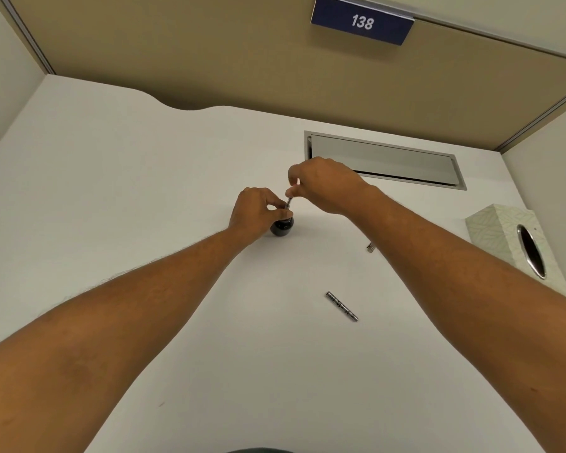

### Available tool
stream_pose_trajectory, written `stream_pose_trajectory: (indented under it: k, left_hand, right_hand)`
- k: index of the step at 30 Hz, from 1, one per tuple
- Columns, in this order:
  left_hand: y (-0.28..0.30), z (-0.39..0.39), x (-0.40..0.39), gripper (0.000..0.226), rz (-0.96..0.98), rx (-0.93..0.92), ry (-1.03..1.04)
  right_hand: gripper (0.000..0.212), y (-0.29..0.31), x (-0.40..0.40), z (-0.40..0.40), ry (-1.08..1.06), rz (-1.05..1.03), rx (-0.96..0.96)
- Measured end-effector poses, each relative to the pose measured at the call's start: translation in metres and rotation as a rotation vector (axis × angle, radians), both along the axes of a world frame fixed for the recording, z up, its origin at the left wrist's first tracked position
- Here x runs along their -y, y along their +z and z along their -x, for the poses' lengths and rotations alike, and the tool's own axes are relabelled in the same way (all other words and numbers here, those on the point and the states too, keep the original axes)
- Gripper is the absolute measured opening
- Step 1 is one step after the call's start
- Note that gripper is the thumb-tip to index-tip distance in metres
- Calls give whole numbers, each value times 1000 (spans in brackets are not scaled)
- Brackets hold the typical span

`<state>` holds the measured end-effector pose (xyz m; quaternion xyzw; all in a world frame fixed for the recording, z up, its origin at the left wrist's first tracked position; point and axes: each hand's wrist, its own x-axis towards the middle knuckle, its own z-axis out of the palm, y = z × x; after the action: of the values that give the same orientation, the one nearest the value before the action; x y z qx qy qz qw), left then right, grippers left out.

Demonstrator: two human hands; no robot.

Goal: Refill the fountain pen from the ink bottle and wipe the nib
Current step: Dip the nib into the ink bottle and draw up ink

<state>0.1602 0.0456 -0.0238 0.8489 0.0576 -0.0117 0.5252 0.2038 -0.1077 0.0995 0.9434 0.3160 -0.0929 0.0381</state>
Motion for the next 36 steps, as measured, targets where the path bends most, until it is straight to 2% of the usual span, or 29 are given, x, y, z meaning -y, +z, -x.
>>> stream_pose_trajectory:
  k: [2,5,11,13,19,21,24,27,30,33,36]
  left_hand:
    - [2,1,1,21,-7,-2,-3]
    - [3,1,0,22,-7,-5,-3]
    - [1,1,0,20,-19,-10,-6]
    - [1,1,0,19,-23,-6,-9]
    - [2,2,-2,21,-12,-16,-2]
    - [1,2,-1,21,-10,-13,-7]
    - [1,2,-1,21,-10,-16,0]
    - [0,1,-1,20,-5,-14,5]
    - [0,1,-2,21,-1,-26,10]
    - [1,1,-2,22,4,-27,11]
    - [1,2,-2,22,27,-26,12]
  right_hand:
    - [15,6,3,-4,-9,-67,-87]
    - [8,6,4,-6,-21,-42,-82]
    - [34,-1,-6,2,-105,32,27]
    - [37,-1,-6,2,-122,40,40]
    - [16,15,-2,-2,-91,-95,-175]
    - [14,13,-3,-2,-99,-57,-152]
    - [25,6,-7,1,-119,22,-70]
    - [26,0,-10,4,-105,77,19]
    - [30,1,-9,3,-133,-12,-46]
    - [20,8,-3,3,-113,-147,-179]
    - [13,8,2,2,-95,-136,-113]
